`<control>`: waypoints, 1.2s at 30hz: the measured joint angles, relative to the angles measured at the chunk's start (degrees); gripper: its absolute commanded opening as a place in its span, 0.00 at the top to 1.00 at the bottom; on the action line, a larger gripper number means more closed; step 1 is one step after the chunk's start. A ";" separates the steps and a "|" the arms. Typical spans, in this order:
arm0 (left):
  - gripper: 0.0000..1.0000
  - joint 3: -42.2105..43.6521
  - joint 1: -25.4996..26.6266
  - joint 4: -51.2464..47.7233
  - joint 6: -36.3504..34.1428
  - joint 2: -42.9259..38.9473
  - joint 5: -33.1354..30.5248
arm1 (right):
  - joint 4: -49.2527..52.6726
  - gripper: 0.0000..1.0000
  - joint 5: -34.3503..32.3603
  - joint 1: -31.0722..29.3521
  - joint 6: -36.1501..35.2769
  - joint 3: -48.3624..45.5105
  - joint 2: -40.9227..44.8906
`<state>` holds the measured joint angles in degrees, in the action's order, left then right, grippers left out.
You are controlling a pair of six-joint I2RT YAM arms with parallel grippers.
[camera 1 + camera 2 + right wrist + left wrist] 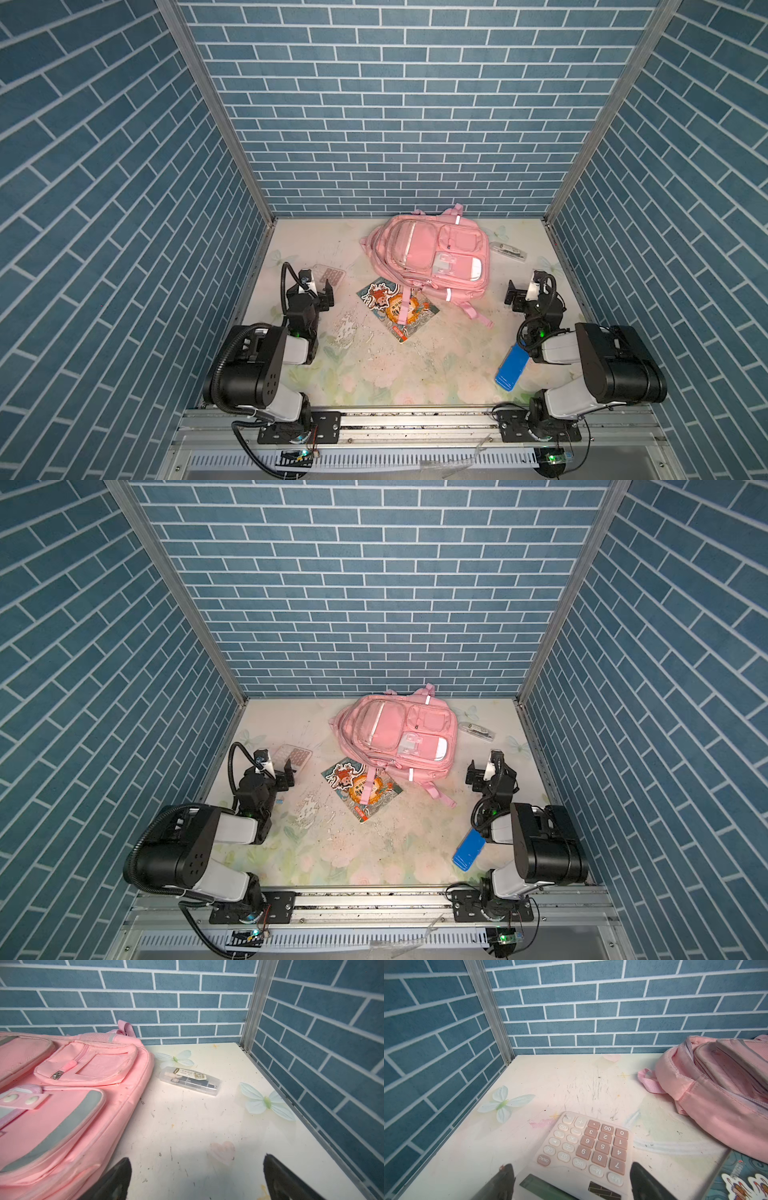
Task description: Pack the student bag
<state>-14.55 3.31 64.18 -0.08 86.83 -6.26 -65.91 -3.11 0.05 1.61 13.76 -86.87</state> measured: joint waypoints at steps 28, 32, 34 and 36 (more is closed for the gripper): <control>0.13 -0.26 0.02 -0.04 -0.61 0.02 1.46 | 0.70 0.02 3.45 0.90 0.02 0.44 -0.02; 0.13 -0.28 0.02 -0.04 -0.61 0.02 1.46 | 0.74 0.01 3.54 0.98 0.02 0.44 -0.02; 0.12 -0.28 0.02 -0.04 -0.61 0.02 1.46 | 0.74 0.01 3.58 0.98 0.04 0.44 -0.02; 0.12 -0.28 0.02 -0.04 -0.61 0.02 1.46 | 0.74 0.02 3.61 0.98 0.04 0.44 -0.02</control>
<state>-14.83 3.33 64.14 -0.69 86.85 -4.80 -65.17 0.49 1.04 1.65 14.20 -86.89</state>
